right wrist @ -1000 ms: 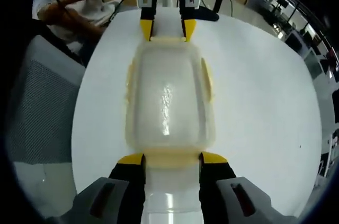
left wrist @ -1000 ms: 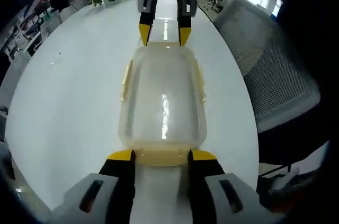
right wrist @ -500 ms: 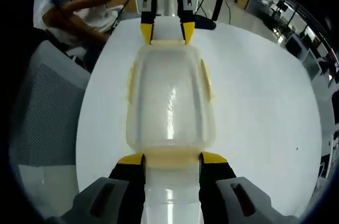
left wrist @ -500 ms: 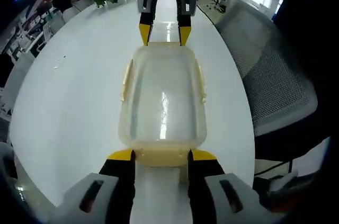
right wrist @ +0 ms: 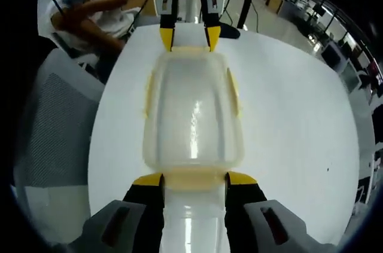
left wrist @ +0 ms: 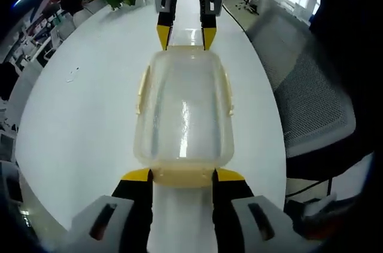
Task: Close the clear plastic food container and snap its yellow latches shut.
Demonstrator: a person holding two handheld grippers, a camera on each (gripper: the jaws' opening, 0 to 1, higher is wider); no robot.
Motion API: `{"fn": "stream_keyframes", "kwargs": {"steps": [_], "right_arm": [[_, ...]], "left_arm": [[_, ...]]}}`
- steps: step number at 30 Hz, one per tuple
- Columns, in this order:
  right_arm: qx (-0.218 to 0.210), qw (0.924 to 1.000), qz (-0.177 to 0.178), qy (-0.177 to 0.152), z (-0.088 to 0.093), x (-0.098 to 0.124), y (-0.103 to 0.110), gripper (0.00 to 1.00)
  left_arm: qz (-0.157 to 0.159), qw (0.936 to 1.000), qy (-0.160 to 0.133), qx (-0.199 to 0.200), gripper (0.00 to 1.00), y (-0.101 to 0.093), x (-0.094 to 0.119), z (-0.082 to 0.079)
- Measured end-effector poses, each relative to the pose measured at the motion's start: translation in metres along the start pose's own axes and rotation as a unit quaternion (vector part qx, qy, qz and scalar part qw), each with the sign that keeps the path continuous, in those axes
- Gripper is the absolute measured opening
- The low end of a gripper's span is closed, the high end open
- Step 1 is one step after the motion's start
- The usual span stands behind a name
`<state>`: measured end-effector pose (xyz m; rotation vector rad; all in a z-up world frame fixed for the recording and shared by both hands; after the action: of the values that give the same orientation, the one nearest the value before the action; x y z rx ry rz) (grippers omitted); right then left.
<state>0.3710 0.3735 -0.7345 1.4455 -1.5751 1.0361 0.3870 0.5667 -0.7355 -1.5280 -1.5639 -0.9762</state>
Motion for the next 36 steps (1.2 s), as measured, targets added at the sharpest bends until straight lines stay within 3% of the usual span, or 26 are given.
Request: {"fn": "stream_keyframes", "kwargs": {"steps": [17,36], "right_arm": [[-0.005,1.0,0.002,0.001,0.002,0.007,-0.002,0.38],[-0.013,0.9999,0.005,0.007,0.022,0.015,0.005,0.38]], "left_arm": [[0.0,1.0,0.002,-0.003,0.37,0.003,0.003,-0.008],[0.003,1.0,-0.002,-0.009,0.37,-0.003,-0.008,-0.026]]}}
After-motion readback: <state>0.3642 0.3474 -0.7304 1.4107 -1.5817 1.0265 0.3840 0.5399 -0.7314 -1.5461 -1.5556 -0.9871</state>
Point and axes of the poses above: the point that each gripper's makers call its tool centre point, and the gripper's own axes: x roughly backward along the fingers, y roughly to its left, z roughly out of its underside, the point moved 4 cm from there along x, roughly backward along the fingers, and after that the axes turned 3 degrees about x, right-handed, at the moved point
